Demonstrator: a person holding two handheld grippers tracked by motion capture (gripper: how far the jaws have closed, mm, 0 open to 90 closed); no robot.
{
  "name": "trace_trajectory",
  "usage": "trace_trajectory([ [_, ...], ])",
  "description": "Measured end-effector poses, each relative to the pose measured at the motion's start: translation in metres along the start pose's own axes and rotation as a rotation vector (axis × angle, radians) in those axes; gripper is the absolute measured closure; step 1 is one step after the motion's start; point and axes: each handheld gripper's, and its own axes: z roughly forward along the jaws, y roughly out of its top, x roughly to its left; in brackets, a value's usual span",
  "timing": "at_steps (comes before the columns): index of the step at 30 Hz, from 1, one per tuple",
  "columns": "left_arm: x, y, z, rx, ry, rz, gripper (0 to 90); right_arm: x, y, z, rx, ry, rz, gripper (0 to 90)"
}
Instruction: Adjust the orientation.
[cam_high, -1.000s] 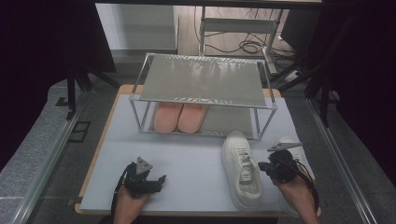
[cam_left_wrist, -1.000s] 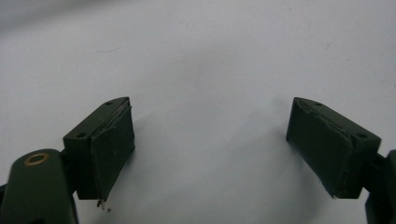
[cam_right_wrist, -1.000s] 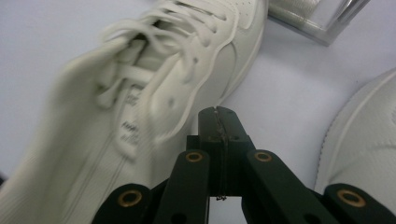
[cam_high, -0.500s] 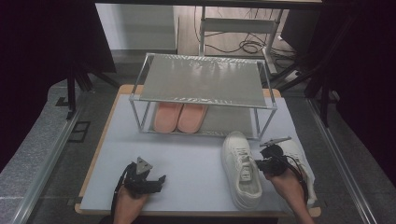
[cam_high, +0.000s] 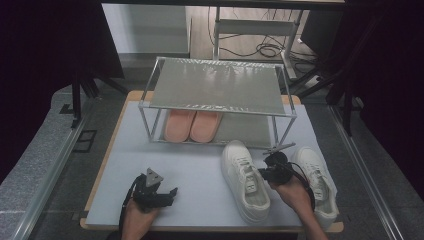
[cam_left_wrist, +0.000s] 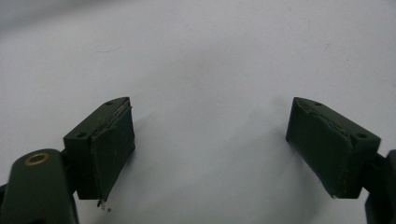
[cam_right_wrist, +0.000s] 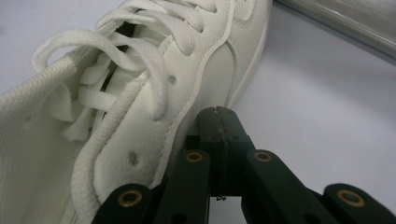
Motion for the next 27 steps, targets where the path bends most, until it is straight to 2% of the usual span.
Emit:
trace_trajectory([
  [13, 0.000, 0.000, 0.000, 0.000, 0.000, 0.000, 15.5, 0.028, 0.036, 0.032, 0.010, 0.122, -0.088, 90.0],
  [27, 0.000, 0.000, 0.000, 0.001, 0.000, 0.000, 15.5, 0.056, 0.067, 0.060, 0.020, 0.186, -0.169, 90.0],
])
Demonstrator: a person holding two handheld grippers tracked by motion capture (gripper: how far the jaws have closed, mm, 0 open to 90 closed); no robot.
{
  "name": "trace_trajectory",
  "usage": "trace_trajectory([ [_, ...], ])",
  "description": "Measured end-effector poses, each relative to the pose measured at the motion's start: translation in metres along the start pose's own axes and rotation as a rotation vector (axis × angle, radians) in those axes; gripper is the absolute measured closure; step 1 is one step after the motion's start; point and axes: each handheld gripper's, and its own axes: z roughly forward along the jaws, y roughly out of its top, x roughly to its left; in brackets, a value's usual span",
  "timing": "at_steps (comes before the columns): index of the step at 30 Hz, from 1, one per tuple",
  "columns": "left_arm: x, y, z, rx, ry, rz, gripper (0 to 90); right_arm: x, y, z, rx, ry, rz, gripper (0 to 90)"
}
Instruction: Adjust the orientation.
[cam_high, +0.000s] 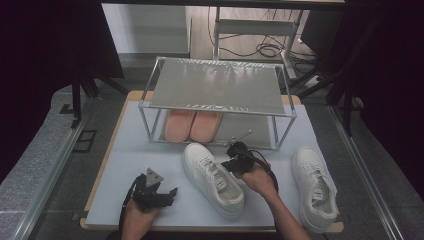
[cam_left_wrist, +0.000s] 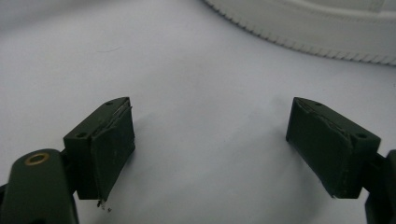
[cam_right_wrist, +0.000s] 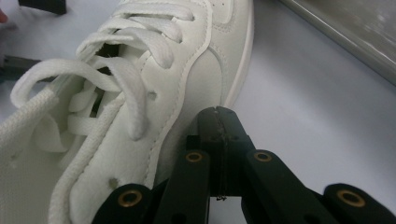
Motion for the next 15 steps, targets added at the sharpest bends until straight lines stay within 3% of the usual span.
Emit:
trace_trajectory([
  [4, 0.000, 0.000, 0.000, 0.000, 0.001, 0.001, 15.6, 0.006, 0.010, 0.009, 0.000, 0.018, -0.017, 90.0],
  [7, 0.000, 0.000, 0.000, -0.001, 0.001, 0.003, 15.7, 0.009, 0.013, 0.009, 0.002, 0.005, -0.040, 90.0],
  [15, 0.000, 0.000, 0.000, -0.001, 0.002, 0.006, 16.0, 0.008, 0.004, -0.028, -0.021, -0.028, -0.060, 86.4],
])
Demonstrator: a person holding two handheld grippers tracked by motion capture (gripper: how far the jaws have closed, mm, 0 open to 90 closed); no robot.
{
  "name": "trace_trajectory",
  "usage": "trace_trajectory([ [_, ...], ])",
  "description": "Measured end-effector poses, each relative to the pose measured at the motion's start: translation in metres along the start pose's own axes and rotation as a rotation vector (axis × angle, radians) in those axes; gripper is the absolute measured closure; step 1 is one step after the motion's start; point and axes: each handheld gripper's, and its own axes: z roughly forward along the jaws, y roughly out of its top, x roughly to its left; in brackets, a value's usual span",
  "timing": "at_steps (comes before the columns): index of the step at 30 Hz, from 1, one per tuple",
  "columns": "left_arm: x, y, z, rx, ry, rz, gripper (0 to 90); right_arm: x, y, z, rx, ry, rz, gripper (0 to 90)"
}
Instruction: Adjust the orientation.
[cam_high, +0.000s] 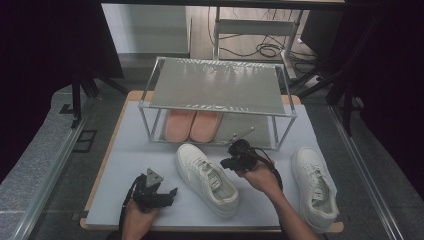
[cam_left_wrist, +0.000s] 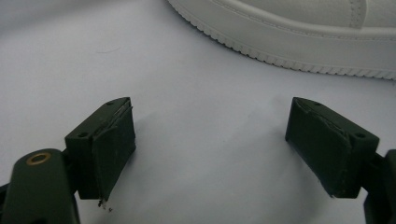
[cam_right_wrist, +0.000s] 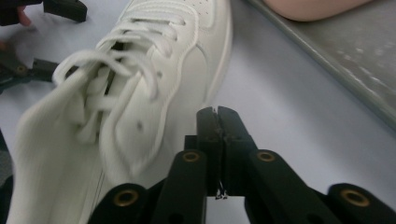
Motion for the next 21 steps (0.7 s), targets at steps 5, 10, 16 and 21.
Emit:
trace_trajectory([
  [5, 0.000, 0.000, 0.000, -0.004, 0.000, -0.004, 16.1, 0.001, -0.015, -0.023, -0.008, 0.003, 0.014, 81.8],
  [10, 0.000, 0.000, 0.000, -0.004, 0.000, -0.005, 16.1, 0.009, -0.026, -0.038, -0.016, 0.020, 0.007, 77.2],
  [16, 0.000, 0.000, 0.000, -0.004, 0.000, -0.005, 16.1, 0.024, -0.031, -0.039, 0.015, 0.029, -0.029, 71.2],
  [21, 0.000, 0.000, 0.000, -0.004, 0.000, -0.004, 16.1, 0.029, -0.032, -0.027, 0.052, 0.017, -0.036, 67.3],
])
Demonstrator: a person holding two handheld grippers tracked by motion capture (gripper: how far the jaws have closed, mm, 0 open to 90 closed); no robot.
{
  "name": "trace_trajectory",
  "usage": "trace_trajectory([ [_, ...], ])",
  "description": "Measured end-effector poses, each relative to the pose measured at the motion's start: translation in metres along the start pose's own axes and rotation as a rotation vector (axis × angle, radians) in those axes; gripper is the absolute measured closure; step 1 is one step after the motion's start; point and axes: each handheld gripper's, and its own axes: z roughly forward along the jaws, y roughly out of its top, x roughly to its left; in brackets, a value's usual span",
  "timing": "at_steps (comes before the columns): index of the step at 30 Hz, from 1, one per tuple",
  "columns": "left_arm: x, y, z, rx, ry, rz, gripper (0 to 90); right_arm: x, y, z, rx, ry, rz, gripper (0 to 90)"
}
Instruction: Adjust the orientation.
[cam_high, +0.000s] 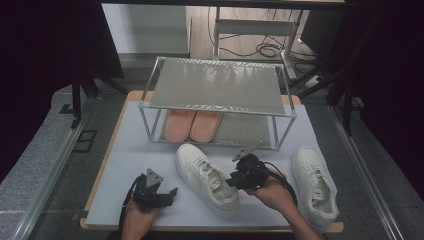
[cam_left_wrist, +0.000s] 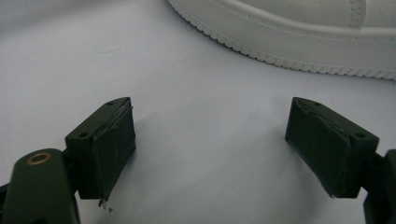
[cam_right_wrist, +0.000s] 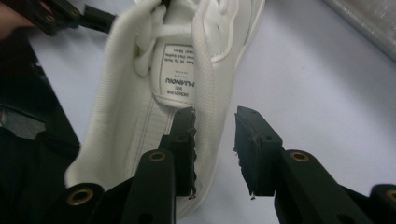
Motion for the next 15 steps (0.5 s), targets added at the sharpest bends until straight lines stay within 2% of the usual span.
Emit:
trace_trajectory([
  [6, 0.000, 0.000, 0.000, 0.001, -0.001, 0.001, 16.1, -0.001, 0.001, 0.016, 0.033, 0.006, 0.000, 66.8],
  [9, 0.000, 0.000, 0.000, 0.000, -0.001, 0.001, 16.2, -0.001, 0.003, 0.021, 0.046, 0.009, 0.016, 73.6],
  [10, 0.000, 0.000, 0.000, 0.000, 0.000, 0.000, 16.2, 0.000, 0.003, 0.019, 0.047, 0.002, 0.017, 78.2],
  [12, 0.000, 0.000, 0.000, 0.000, -0.001, 0.000, 16.2, 0.002, 0.004, 0.018, 0.052, -0.020, 0.025, 81.0],
  [13, 0.000, 0.000, 0.000, 0.000, 0.000, 0.000, 16.2, 0.002, 0.004, 0.018, 0.051, -0.015, 0.030, 81.6],
  [15, 0.000, 0.000, 0.000, -0.001, -0.001, 0.000, 16.2, -0.001, 0.004, 0.016, 0.040, 0.028, 0.072, 82.8],
])
